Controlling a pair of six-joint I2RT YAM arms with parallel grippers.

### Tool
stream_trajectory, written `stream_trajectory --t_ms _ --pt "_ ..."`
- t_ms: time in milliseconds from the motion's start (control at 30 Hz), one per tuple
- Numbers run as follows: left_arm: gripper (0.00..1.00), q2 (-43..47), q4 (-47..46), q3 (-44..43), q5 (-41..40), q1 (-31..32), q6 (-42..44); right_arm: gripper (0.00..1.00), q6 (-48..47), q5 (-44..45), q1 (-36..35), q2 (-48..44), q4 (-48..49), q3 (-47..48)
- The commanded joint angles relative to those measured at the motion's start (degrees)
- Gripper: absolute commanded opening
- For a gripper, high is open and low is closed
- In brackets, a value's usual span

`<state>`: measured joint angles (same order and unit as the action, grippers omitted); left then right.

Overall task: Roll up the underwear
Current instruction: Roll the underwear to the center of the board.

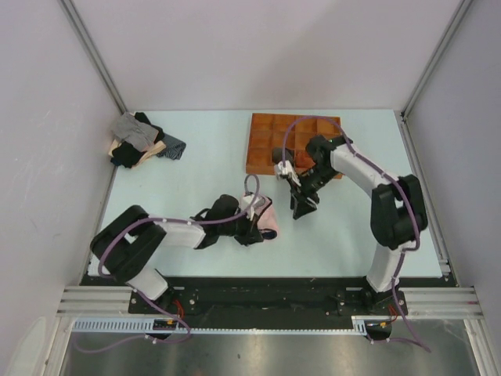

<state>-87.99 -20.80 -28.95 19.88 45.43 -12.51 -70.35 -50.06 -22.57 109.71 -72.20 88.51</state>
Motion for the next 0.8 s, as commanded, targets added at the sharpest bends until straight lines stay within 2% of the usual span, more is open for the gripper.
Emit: stream_trajectory --t_ms 0,67,167,233,333,600,700,767 --pt "0.0 -6.8 0.3 -3.6 18.3 -5.6 -11.9 0.49 -12.0 -0.7 -5.2 -12.0 6.0 -12.5" --pt "0.0 -11.8 0.0 -5.6 21.8 -7.7 -14.4 0.5 -12.9 2.5 -10.2 -15.7 13.8 -20.5" --pt "0.0 -16.4 0.2 -6.9 24.7 -9.1 -16.2 0.53 -9.2 10.2 -15.6 -21.9 27.0 -28.3" --pt "0.0 -17.5 0.5 -7.2 24.9 -9.8 -16.8 0.55 -7.7 14.3 -19.2 -23.7 35.1 -30.8" --pt "0.01 -19.1 1.4 -7.8 25.4 -10.6 -17.8 0.57 -7.0 18.1 -21.7 -23.2 41.9 -33.4" --pt "0.01 -21.1 -1.7 -8.0 27.3 -12.6 -20.8 0.57 -6.6 25.9 -24.2 -17.3 51.2 -35.9" --pt "0.02 -20.7 -3.9 -7.4 27.5 -13.1 -22.3 0.54 -6.9 27.2 -24.5 -15.1 51.7 -36.0" --pt "0.08 -20.0 -7.3 -6.0 27.5 -13.7 -24.6 0.49 -7.2 28.2 -24.6 -13.7 51.7 -36.5"
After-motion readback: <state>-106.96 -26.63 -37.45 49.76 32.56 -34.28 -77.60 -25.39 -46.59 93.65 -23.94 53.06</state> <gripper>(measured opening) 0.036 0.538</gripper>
